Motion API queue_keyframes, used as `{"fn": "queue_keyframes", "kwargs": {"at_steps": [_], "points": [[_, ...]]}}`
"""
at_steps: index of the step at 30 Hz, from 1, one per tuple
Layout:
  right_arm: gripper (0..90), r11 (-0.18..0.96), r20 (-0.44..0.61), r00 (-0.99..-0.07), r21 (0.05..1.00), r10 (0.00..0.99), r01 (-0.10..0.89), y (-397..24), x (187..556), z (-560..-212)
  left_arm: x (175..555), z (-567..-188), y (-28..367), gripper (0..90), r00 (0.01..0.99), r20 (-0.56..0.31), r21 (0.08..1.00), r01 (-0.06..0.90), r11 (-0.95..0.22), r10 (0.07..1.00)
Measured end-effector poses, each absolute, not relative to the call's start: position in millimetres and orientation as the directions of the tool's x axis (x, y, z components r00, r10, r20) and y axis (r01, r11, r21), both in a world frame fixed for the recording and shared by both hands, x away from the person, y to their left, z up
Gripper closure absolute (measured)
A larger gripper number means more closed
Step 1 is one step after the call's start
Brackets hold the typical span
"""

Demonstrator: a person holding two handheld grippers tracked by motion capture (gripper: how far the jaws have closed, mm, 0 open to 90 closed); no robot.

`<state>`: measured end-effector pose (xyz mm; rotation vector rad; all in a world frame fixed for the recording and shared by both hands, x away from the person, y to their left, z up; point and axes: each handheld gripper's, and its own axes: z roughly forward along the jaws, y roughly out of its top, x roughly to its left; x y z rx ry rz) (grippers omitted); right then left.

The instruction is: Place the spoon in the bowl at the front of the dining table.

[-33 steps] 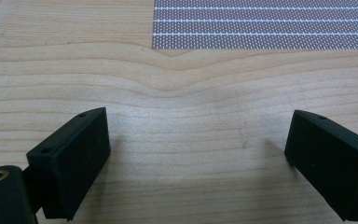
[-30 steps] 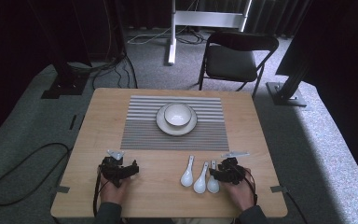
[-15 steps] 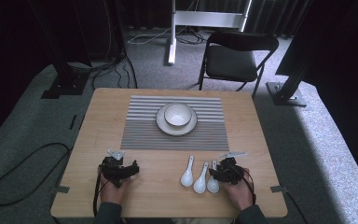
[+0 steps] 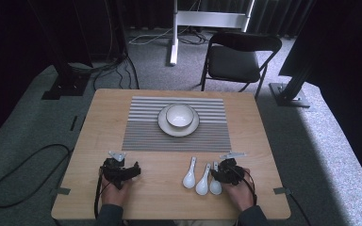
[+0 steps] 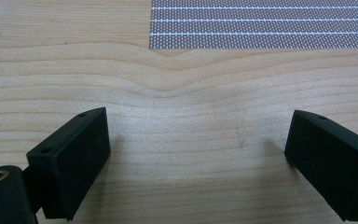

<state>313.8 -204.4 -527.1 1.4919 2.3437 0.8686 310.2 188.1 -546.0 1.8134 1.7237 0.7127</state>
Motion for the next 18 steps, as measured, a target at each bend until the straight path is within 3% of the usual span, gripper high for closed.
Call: {"fn": "queue_keyframes", "kwargs": {"at_steps": [7, 18], "points": [[64.4, 0.316, 0.113, -0.46, 0.585, 0.881, 0.747, -205.9, 314.2, -526.5, 310.2, -546.0, 188.1, 7.0, 0.045, 0.014, 0.696, 0.717, -0.042, 0.999], [63.1, 0.382, 0.033, -0.482, 0.562, 0.876, 0.734, -199.1, 310.7, -524.6, 310.1, -546.0, 187.9, 7.0, 0.047, 0.015, 0.695, 0.717, -0.044, 0.999]]}}
